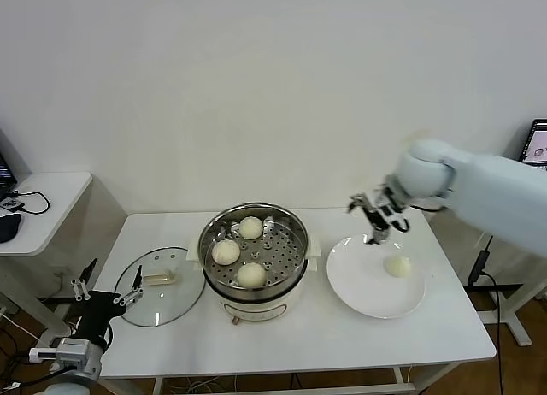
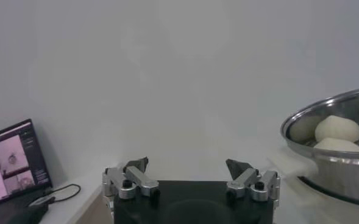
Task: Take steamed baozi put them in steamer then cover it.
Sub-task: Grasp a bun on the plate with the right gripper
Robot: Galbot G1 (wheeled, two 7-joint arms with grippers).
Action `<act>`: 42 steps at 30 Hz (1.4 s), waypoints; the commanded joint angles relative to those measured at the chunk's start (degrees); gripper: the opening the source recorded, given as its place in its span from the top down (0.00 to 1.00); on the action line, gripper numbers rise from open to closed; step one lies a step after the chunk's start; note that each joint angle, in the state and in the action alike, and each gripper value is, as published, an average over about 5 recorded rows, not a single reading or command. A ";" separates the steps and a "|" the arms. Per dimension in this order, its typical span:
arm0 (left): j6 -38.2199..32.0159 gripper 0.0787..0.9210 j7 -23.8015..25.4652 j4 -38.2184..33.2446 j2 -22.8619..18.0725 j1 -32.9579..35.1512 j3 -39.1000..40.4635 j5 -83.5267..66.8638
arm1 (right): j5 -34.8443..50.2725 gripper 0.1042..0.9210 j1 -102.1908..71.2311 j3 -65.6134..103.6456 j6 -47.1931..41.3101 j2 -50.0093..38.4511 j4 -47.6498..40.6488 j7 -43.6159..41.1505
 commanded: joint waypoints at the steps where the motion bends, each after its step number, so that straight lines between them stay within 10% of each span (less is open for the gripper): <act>1: 0.13 0.12 0.02 0.05 -0.12 0.00 0.78 0.38 | -7.37 0.12 -19.17 14.90 -3.98 -13.12 -4.97 -0.76; 21: 0.55 0.12 0.11 0.20 -0.95 1.10 -0.79 1.22 | -18.26 0.12 -37.22 32.96 0.47 6.87 -32.20 -1.18; 42: 0.40 0.12 0.08 1.38 -1.18 0.70 -0.39 1.39 | -22.38 0.23 -37.51 35.88 0.34 12.86 -38.87 -0.96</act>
